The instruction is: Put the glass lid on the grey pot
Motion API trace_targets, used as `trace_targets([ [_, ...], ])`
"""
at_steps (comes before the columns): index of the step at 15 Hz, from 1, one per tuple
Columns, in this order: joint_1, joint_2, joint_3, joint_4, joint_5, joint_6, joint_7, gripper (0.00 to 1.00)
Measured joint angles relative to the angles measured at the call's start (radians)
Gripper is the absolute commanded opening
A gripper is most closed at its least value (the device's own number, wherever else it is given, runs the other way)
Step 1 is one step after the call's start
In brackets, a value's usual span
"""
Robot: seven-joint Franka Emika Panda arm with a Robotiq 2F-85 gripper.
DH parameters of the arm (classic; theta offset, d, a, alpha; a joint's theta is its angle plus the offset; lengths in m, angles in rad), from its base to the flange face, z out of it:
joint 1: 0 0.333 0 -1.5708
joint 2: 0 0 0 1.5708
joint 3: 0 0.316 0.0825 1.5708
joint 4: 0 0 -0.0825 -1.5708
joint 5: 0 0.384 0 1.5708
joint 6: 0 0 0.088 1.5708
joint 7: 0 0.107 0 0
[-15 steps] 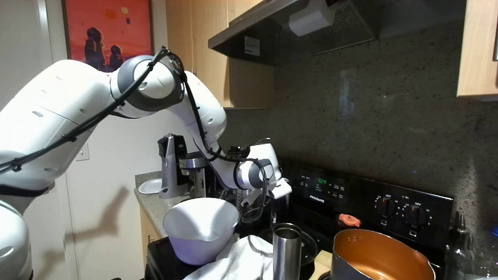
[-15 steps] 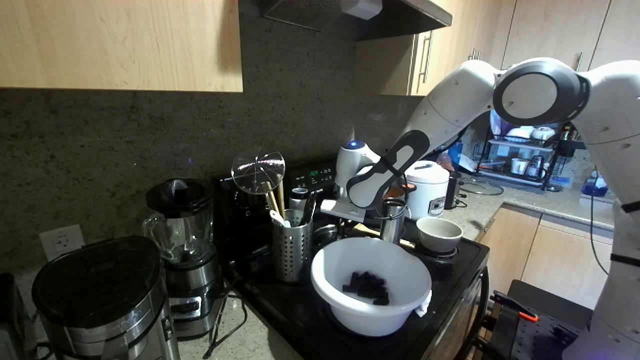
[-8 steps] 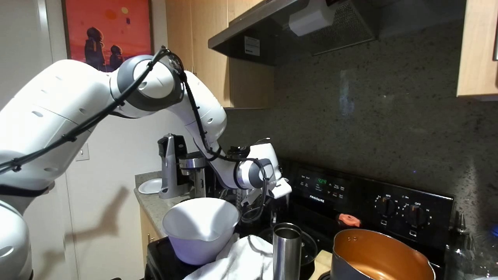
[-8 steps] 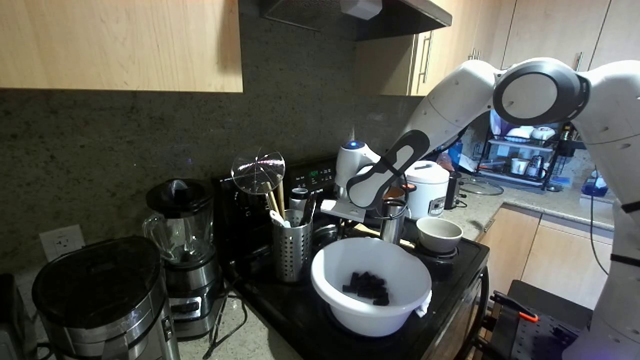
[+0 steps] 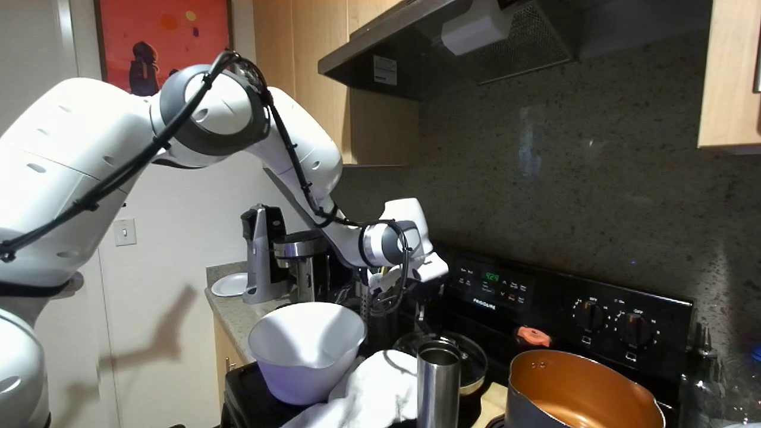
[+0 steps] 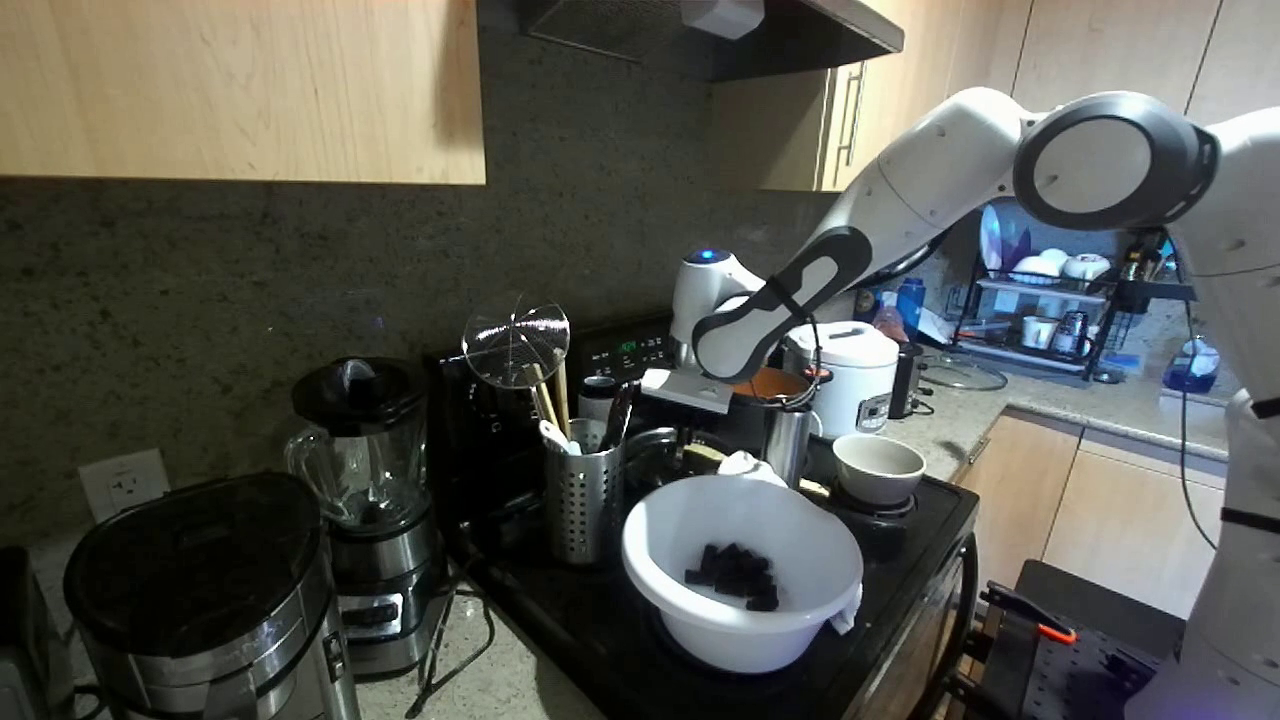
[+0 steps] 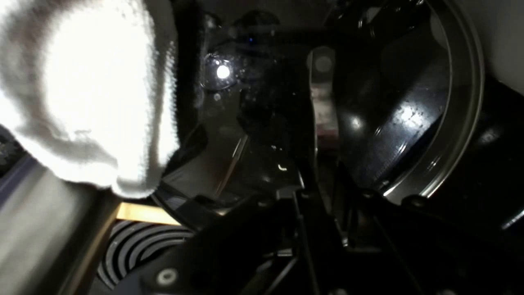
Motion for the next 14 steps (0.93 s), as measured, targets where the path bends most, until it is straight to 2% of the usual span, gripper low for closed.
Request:
trace_targets([
  [6,-0.004,-0.080,0.005,0.031,-0.006,-0.098,0.000,0.04],
  [14,-0.019,-0.168,0.011,0.056,-0.063,-0.175,0.038,0.04],
])
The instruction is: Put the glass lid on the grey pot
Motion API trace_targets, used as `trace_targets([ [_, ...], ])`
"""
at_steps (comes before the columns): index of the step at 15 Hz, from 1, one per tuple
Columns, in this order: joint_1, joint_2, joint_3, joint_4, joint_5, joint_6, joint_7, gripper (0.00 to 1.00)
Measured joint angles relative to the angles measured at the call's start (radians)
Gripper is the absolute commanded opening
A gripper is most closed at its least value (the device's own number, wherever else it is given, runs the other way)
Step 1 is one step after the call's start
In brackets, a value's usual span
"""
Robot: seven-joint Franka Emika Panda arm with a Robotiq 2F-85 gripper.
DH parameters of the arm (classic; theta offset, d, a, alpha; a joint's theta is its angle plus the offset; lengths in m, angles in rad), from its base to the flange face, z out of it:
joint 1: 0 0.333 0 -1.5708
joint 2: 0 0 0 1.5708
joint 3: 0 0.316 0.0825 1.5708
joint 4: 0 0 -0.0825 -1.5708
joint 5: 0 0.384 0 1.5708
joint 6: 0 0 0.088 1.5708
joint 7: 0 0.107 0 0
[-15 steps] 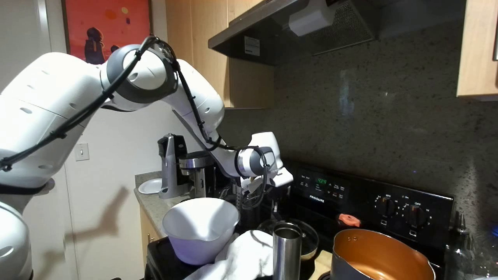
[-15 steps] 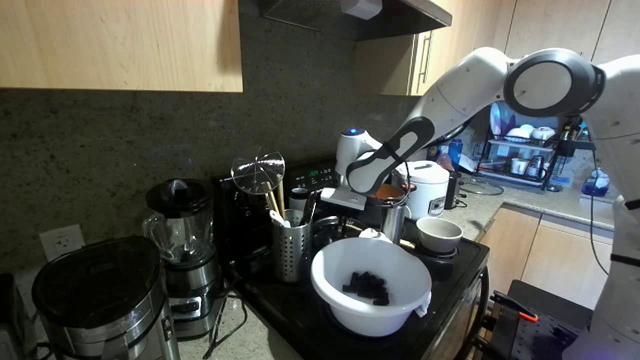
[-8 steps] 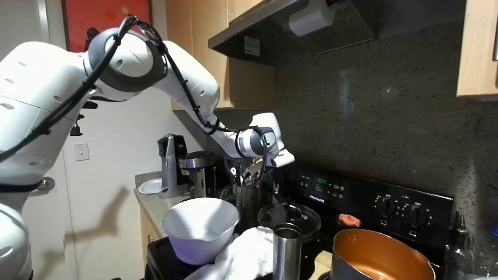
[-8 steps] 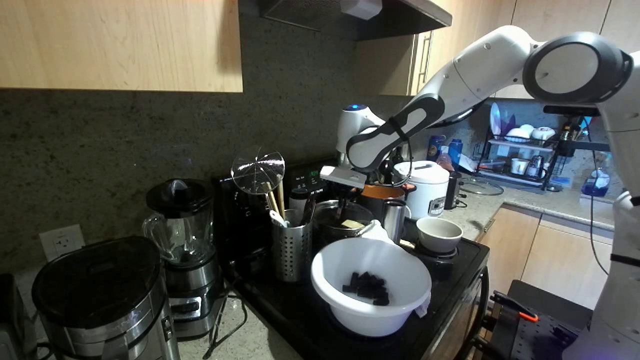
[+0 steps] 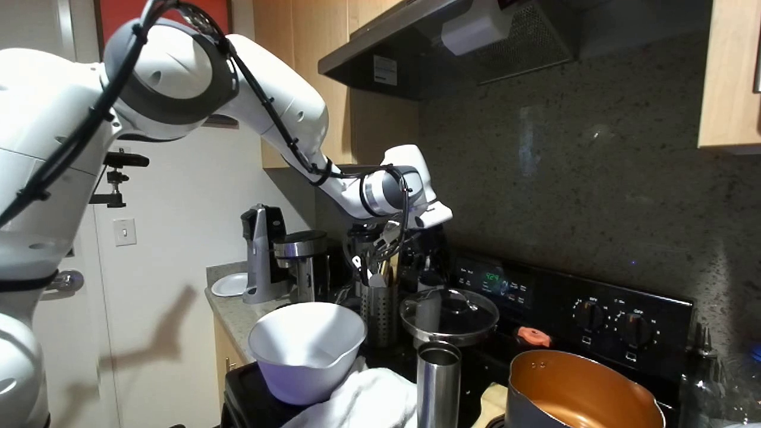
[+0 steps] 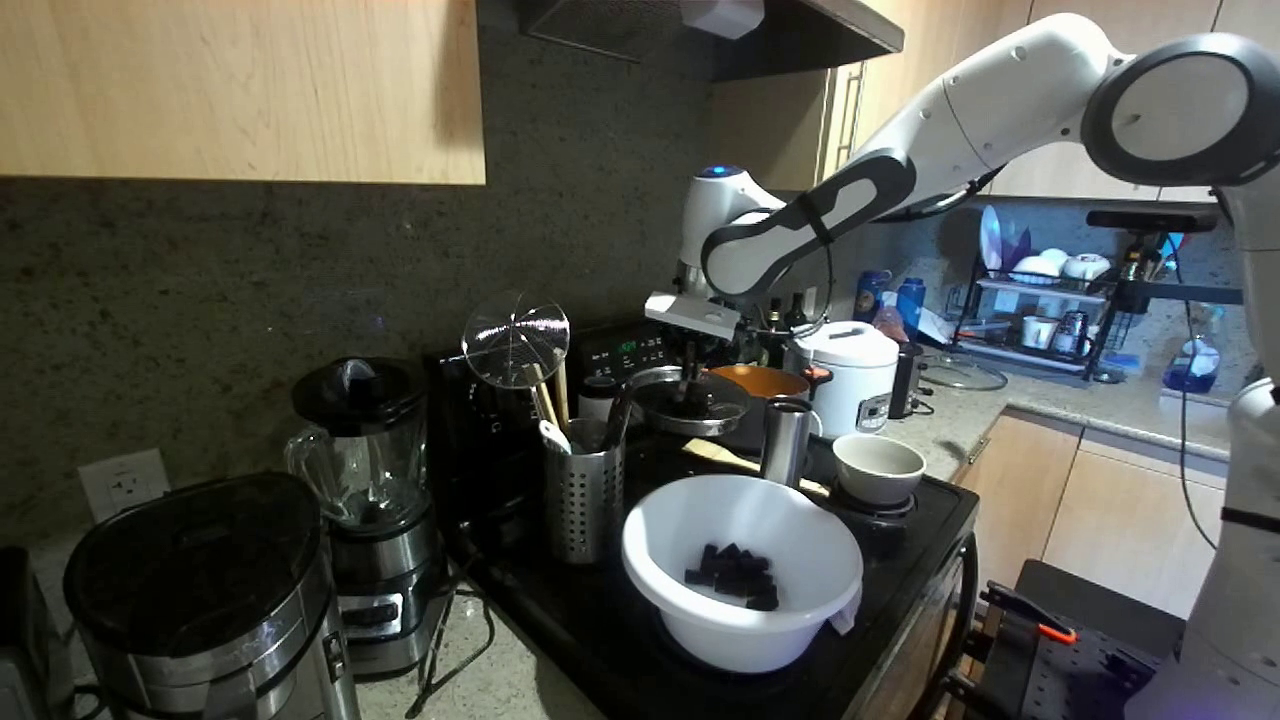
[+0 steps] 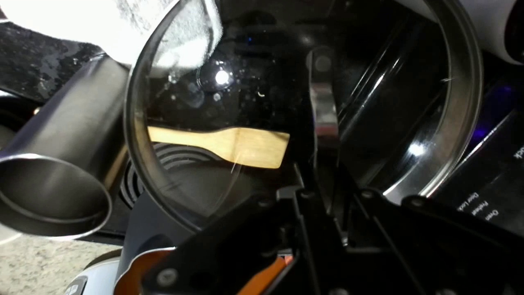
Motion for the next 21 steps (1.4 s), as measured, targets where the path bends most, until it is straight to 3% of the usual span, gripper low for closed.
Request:
trace_targets([
  [10,-0.122,-0.040,0.005,0.083,-0.023,-0.130,0.038,0.04],
  [21,-0.268,0.127,-0.023,0.261,-0.029,-0.210,0.117,0.04],
])
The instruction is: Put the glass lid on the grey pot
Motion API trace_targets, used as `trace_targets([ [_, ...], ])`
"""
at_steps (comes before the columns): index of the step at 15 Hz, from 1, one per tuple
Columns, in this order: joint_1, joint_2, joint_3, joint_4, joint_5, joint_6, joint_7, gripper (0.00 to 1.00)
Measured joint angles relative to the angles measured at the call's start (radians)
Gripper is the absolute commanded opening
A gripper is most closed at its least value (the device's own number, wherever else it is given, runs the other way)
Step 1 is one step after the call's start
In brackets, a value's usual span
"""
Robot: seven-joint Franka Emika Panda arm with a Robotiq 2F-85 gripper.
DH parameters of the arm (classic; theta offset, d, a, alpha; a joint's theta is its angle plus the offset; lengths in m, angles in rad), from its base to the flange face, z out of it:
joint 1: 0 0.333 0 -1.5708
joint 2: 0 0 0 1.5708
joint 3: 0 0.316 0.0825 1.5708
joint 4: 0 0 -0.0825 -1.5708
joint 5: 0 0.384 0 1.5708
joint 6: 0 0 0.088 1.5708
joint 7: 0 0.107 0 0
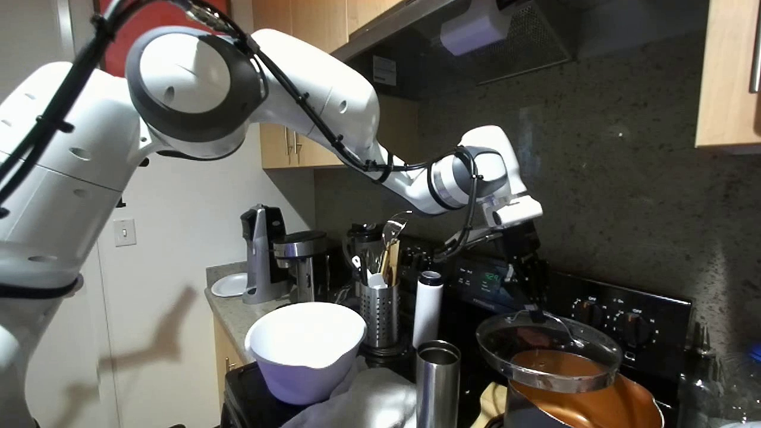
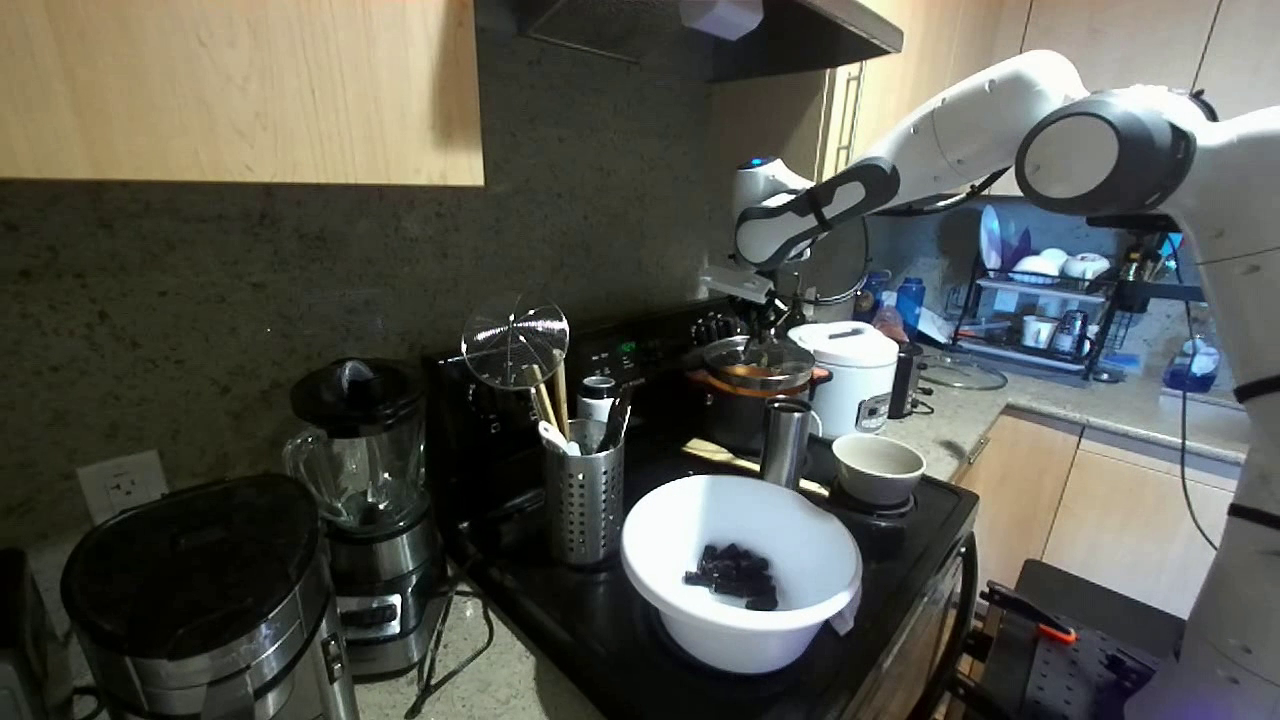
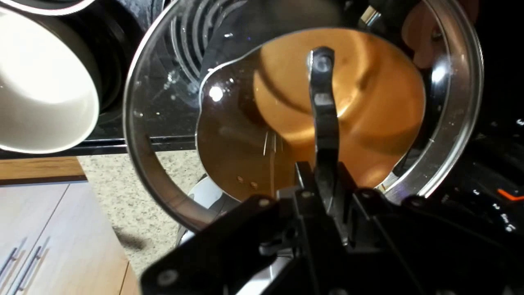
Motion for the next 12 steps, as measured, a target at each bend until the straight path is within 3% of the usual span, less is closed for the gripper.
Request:
trace_targets([
  [12,-0.096,0.235,0.000,0.311,0.144,-0.187,0.003,0.04],
])
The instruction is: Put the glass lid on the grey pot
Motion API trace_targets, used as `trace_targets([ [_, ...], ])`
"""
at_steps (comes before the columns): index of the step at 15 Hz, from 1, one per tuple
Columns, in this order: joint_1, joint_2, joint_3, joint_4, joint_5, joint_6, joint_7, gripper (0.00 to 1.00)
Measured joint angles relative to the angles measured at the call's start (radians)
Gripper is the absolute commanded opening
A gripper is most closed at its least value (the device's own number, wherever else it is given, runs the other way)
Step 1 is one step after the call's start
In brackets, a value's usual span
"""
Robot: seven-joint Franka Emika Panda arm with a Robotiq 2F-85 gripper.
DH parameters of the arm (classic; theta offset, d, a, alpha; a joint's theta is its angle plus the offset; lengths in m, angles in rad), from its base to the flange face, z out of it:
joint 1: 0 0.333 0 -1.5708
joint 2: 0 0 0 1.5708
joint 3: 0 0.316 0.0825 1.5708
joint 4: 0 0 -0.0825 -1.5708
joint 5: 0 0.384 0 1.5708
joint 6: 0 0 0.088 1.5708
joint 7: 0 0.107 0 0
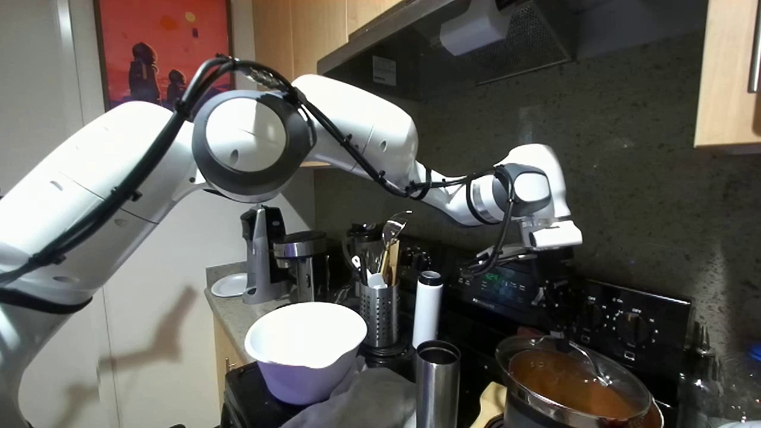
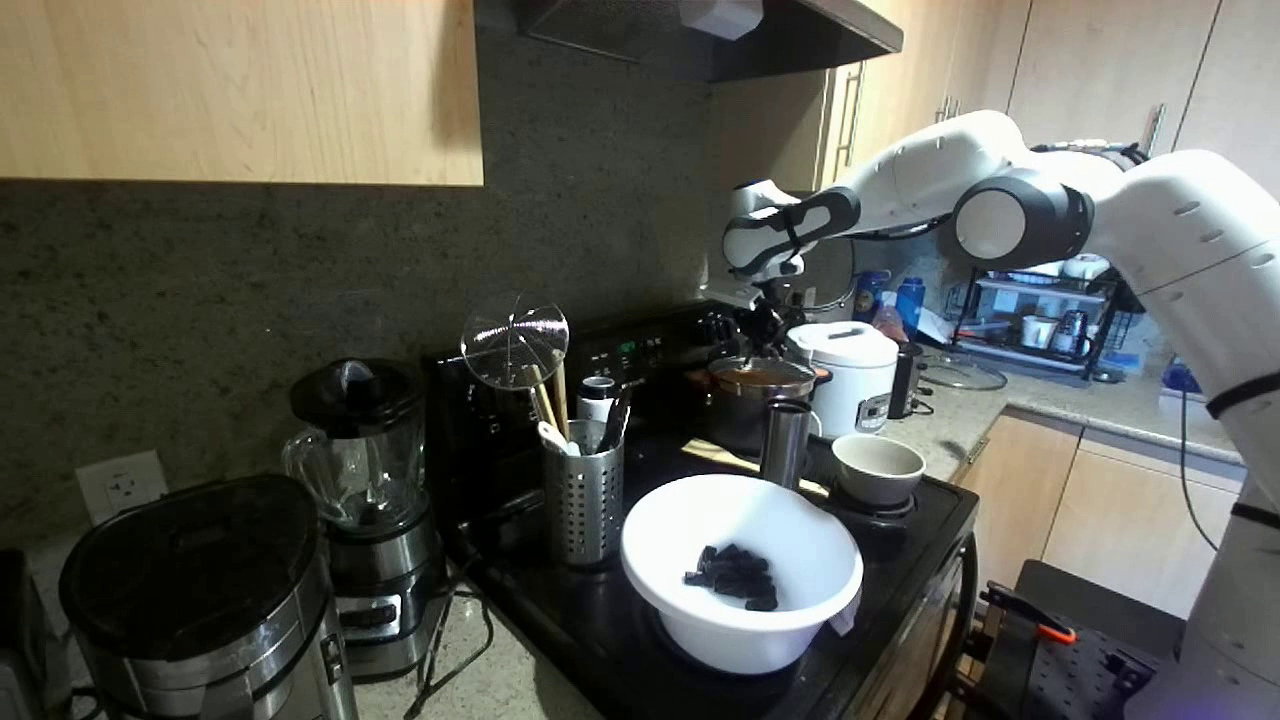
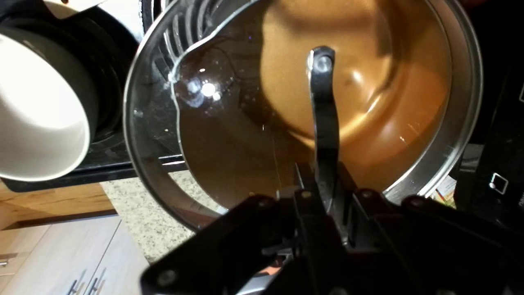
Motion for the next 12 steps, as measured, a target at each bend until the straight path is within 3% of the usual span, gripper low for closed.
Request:
trace_targets([
  [7,-0.033,0.093,0.000,0.169,0.035,-0.080,0.061,0.04],
  [12,-0.039,0.116,0.000,0.216,0.036,-0.081,0.077,0.04],
])
